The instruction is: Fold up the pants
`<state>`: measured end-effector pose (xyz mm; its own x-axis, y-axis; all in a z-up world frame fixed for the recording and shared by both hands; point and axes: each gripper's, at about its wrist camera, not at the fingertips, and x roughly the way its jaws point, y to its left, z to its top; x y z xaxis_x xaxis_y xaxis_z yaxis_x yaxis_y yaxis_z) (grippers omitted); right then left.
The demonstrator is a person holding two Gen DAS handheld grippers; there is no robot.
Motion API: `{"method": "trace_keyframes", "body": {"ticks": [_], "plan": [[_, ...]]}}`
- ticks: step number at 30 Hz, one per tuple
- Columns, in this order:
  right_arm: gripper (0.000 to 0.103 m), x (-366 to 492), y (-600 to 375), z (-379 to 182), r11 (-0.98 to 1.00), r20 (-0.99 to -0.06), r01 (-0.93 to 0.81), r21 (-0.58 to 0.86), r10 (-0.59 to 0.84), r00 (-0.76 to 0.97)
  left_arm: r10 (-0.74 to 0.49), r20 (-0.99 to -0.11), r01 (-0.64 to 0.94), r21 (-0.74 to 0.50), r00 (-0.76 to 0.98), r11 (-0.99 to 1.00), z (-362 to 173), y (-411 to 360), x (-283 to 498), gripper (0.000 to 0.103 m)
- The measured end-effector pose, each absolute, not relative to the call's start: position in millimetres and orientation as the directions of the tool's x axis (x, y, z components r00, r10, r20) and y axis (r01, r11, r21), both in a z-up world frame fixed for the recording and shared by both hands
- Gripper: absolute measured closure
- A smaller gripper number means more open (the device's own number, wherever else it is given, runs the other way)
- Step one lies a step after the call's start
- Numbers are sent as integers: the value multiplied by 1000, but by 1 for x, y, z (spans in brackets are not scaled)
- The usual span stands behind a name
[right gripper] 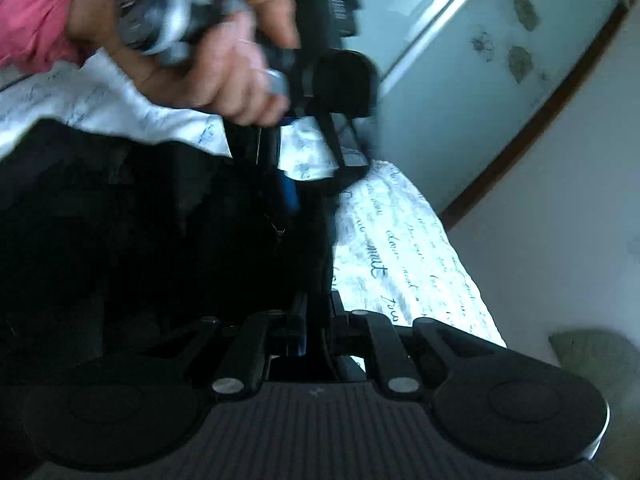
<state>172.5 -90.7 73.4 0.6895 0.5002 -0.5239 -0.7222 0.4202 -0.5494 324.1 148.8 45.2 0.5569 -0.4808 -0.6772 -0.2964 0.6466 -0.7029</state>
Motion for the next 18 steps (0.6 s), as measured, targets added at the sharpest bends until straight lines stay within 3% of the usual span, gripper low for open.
{"method": "trace_keyframes", "body": {"ticks": [7,11,18], "plan": [[97,122,-103,112,508,-486,-769,-389,596,640,-453,-543,4,-637,707,771,106,147,197,100],[97,68,-106,115,506,-510,-770,-388,578,637,-452,-537,42,-610,712,791,94,143,129,100],[88,20,-131,78,604,-531,-652,-459,402,746,-403,-588,-35,-594,701,804,55,146,80,103]]}}
